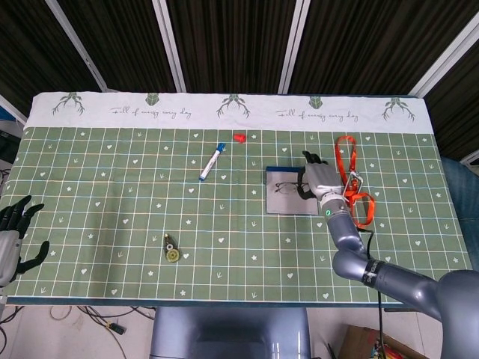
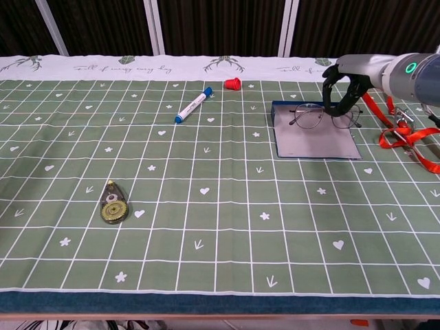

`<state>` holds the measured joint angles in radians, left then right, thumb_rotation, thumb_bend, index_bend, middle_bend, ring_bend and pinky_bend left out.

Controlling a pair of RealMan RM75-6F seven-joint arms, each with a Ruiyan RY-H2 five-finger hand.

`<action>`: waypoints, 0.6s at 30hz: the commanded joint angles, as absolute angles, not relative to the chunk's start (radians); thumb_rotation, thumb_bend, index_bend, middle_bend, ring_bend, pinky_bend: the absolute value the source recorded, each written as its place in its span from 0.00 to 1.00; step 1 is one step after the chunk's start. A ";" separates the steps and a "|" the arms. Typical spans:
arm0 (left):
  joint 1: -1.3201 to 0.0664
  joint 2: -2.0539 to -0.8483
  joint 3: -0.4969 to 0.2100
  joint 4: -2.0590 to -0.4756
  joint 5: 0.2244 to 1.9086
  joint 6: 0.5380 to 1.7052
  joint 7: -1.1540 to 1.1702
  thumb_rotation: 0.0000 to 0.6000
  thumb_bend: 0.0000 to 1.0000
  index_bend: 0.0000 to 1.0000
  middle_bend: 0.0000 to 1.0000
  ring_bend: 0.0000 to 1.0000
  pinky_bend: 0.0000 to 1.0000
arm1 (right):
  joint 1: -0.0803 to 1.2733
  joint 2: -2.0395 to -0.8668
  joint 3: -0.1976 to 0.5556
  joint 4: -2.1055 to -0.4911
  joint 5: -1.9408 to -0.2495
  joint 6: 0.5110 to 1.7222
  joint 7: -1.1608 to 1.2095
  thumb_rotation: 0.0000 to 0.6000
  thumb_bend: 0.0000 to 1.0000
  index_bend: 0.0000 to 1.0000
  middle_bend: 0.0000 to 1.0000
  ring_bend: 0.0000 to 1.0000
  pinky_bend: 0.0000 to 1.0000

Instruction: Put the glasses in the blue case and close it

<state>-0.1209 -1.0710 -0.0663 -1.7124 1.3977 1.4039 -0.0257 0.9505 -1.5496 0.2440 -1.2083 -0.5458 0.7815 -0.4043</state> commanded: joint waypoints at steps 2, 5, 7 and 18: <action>-0.120 -1.071 -0.066 -1.712 1.400 1.406 -0.026 1.00 0.40 0.14 0.01 0.00 0.00 | 0.975 -1.594 0.256 -1.123 -0.519 0.747 -0.407 1.00 0.53 0.64 0.02 0.05 0.18; -0.121 -1.072 -0.066 -1.711 1.399 1.405 -0.027 1.00 0.40 0.14 0.01 0.00 0.00 | 0.982 -1.617 0.261 -1.078 -0.516 0.729 -0.398 1.00 0.53 0.64 0.02 0.05 0.18; -0.122 -1.071 -0.066 -1.711 1.397 1.403 -0.025 1.00 0.40 0.14 0.01 0.00 0.00 | 0.986 -1.632 0.264 -1.051 -0.516 0.718 -0.393 1.00 0.53 0.64 0.02 0.05 0.18; -0.124 -1.069 -0.068 -1.710 1.390 1.396 -0.031 1.00 0.40 0.14 0.01 0.00 0.00 | 1.009 -1.697 0.271 -0.933 -0.526 0.666 -0.385 1.00 0.53 0.64 0.02 0.05 0.18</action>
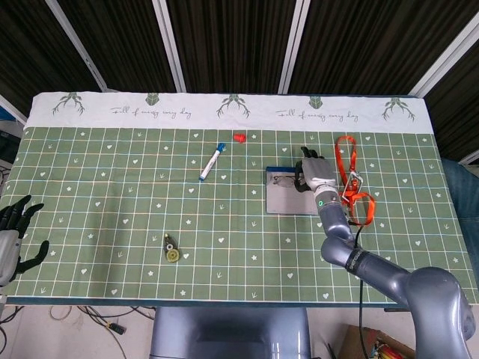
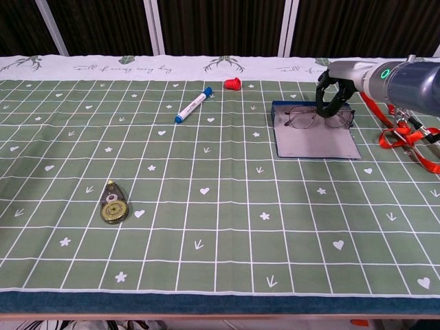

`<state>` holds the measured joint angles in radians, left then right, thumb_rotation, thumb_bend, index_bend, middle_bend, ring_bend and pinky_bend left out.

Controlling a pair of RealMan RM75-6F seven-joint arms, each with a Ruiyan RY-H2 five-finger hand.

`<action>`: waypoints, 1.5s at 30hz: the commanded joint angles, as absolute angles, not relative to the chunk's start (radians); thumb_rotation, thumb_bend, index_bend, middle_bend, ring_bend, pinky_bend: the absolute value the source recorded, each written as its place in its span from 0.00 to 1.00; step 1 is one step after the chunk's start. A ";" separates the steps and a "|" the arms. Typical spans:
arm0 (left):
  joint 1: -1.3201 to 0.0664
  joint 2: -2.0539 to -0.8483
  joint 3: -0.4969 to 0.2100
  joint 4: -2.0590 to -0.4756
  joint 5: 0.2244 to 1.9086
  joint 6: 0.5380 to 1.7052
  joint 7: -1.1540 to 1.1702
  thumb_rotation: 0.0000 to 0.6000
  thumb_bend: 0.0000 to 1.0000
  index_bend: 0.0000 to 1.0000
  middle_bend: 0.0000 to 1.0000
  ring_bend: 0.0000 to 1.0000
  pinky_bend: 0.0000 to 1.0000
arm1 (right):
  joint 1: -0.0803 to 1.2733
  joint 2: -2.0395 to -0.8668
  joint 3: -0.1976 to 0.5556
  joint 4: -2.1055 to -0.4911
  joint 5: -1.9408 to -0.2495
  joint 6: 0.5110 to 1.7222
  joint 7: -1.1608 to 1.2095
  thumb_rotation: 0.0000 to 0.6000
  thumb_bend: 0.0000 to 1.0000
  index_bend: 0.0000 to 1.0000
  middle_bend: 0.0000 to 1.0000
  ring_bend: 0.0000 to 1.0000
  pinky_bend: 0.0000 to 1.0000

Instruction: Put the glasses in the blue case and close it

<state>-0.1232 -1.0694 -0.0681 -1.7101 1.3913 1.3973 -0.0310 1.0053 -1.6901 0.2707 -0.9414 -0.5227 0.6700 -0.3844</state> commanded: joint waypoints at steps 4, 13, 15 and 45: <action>-0.124 -1.069 -0.069 -1.710 1.389 1.396 -0.033 1.00 0.40 0.14 0.01 0.00 0.00 | 1.014 -1.711 0.276 -0.912 -0.530 0.656 -0.381 1.00 0.53 0.64 0.02 0.05 0.18; -0.124 -1.069 -0.068 -1.710 1.390 1.396 -0.032 1.00 0.40 0.14 0.01 0.00 0.00 | 1.029 -1.732 0.291 -0.860 -0.526 0.639 -0.381 1.00 0.53 0.64 0.02 0.05 0.18; -0.124 -1.069 -0.068 -1.710 1.390 1.396 -0.032 1.00 0.40 0.14 0.01 0.00 0.00 | 1.031 -1.734 0.294 -0.852 -0.523 0.636 -0.382 1.00 0.53 0.64 0.02 0.05 0.18; -0.123 -1.069 -0.067 -1.712 1.391 1.398 -0.024 1.00 0.40 0.14 0.01 0.00 0.00 | 1.036 -1.704 0.278 -0.876 -0.456 0.604 -0.453 1.00 0.51 0.37 0.00 0.02 0.18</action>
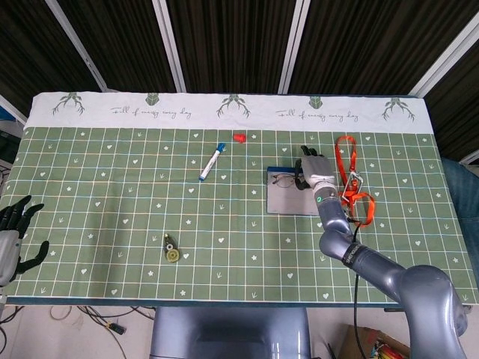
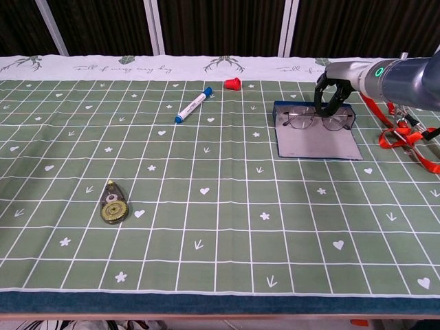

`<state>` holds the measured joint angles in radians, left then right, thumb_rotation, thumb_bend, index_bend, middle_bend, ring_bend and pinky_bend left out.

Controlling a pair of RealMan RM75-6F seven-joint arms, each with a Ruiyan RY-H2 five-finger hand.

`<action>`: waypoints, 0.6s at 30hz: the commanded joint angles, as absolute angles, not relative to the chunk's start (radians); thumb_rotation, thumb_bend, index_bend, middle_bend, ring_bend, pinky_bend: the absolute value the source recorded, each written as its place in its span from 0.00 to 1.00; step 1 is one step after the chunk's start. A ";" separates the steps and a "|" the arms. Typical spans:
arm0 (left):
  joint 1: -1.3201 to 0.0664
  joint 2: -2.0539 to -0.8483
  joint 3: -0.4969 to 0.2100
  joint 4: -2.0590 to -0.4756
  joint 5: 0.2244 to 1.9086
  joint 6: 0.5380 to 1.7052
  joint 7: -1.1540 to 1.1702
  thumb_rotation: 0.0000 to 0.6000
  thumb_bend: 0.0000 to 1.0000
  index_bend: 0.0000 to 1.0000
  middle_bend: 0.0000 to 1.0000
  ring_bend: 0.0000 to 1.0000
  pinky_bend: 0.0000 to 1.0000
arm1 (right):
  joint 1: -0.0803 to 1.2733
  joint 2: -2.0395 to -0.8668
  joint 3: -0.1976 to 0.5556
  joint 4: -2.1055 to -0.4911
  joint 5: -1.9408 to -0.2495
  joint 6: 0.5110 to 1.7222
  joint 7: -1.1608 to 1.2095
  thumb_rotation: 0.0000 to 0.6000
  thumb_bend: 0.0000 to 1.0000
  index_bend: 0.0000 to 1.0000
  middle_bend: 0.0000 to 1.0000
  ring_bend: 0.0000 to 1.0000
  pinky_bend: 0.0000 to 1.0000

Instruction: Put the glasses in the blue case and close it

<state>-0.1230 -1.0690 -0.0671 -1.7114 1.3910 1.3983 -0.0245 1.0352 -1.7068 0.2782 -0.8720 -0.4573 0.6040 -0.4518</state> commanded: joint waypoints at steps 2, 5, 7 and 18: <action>-0.123 -1.069 -0.067 -1.712 1.391 1.398 -0.024 1.00 0.40 0.14 0.01 0.00 0.00 | 1.036 -1.701 0.278 -0.880 -0.456 0.608 -0.454 1.00 0.50 0.34 0.00 0.01 0.18; -0.123 -1.069 -0.067 -1.711 1.391 1.398 -0.023 1.00 0.40 0.14 0.01 0.00 0.00 | 1.035 -1.695 0.280 -0.889 -0.454 0.613 -0.451 1.00 0.48 0.31 0.00 0.01 0.18; -0.123 -1.069 -0.067 -1.711 1.390 1.398 -0.022 1.00 0.40 0.14 0.01 0.00 0.00 | 1.032 -1.687 0.287 -0.903 -0.457 0.622 -0.442 1.00 0.48 0.29 0.00 0.02 0.18; -0.123 -1.070 -0.065 -1.711 1.392 1.399 -0.016 1.00 0.40 0.14 0.01 0.00 0.00 | 0.945 -1.543 0.308 -1.175 -0.567 0.736 -0.353 1.00 0.48 0.21 0.00 0.01 0.18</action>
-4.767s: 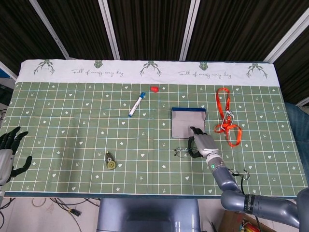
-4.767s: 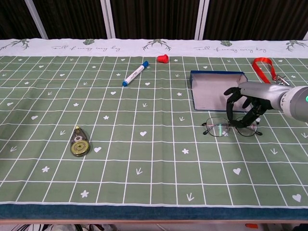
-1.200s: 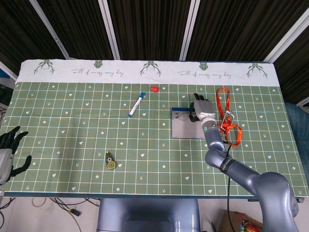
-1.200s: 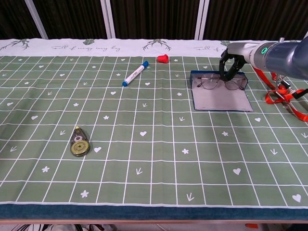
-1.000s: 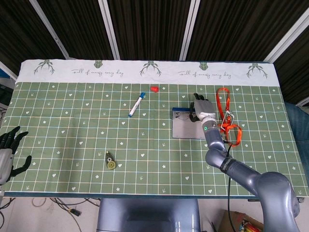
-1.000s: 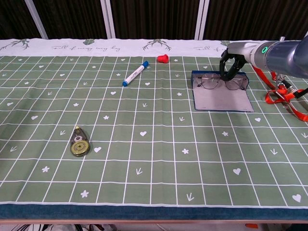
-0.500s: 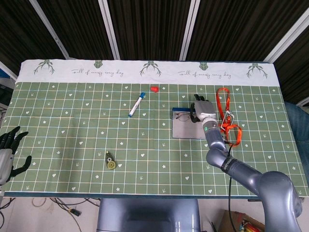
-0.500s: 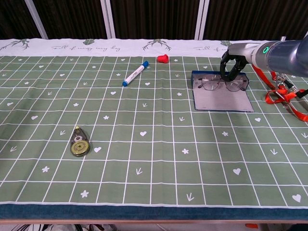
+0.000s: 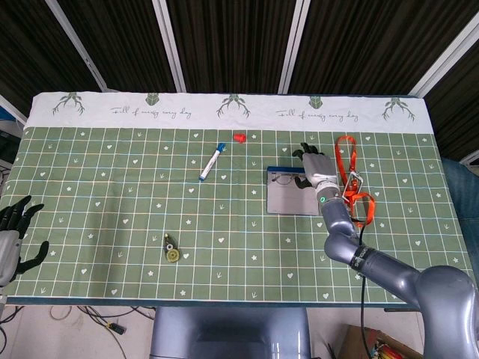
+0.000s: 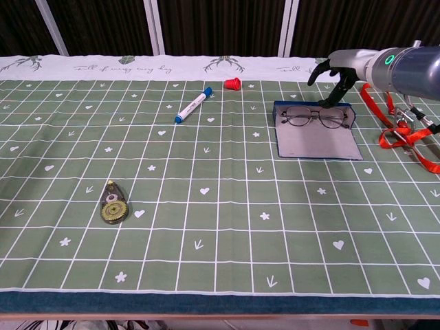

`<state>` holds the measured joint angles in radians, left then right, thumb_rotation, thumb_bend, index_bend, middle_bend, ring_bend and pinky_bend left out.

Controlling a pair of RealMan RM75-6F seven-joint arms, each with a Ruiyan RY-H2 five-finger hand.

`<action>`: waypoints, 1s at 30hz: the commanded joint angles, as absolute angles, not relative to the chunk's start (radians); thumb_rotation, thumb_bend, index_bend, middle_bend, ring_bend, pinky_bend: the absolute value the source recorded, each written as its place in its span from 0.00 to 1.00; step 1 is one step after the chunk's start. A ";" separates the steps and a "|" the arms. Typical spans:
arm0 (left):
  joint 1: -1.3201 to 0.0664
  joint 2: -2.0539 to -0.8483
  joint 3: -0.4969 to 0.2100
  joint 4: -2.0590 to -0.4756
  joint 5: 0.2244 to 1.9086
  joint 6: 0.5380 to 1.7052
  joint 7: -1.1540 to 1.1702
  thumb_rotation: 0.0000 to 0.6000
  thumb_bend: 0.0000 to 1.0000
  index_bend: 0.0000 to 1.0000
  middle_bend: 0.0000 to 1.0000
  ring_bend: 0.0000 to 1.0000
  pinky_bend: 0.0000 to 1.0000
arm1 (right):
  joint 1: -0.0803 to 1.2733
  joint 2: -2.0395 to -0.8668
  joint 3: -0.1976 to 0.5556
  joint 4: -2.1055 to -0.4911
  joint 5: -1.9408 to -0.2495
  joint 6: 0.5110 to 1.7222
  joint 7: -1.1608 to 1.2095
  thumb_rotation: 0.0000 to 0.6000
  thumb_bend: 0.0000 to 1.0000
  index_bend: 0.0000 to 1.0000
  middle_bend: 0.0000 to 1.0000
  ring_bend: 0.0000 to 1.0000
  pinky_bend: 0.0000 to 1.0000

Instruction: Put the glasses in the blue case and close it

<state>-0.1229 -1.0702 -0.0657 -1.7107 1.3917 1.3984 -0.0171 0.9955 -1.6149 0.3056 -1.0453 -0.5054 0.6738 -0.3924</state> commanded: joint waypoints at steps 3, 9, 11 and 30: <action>-0.123 -1.071 -0.065 -1.713 1.393 1.399 -0.014 1.00 0.40 0.14 0.01 0.00 0.00 | 0.899 -1.483 0.285 -1.303 -0.621 0.787 -0.342 1.00 0.47 0.20 0.00 0.02 0.18; -0.122 -1.074 -0.063 -1.716 1.397 1.402 -0.007 1.00 0.40 0.14 0.01 0.00 0.00 | 0.821 -1.401 0.227 -1.489 -0.700 0.871 -0.336 1.00 0.34 0.21 0.01 0.02 0.18; -0.122 -1.074 -0.063 -1.717 1.397 1.403 -0.007 1.00 0.40 0.14 0.01 0.00 0.00 | 0.801 -1.386 0.206 -1.523 -0.728 0.888 -0.334 1.00 0.30 0.22 0.01 0.02 0.18; -0.122 -1.078 -0.065 -1.719 1.389 1.402 0.007 1.00 0.40 0.14 0.01 0.00 0.00 | 0.741 -1.524 0.135 -1.386 -0.879 0.929 -0.298 1.00 0.29 0.31 0.00 0.02 0.18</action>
<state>-0.1222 -1.0780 -0.0645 -1.7194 1.3894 1.4016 0.0068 0.7392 -1.5134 0.1325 -1.3969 -0.8745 0.9338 -0.3020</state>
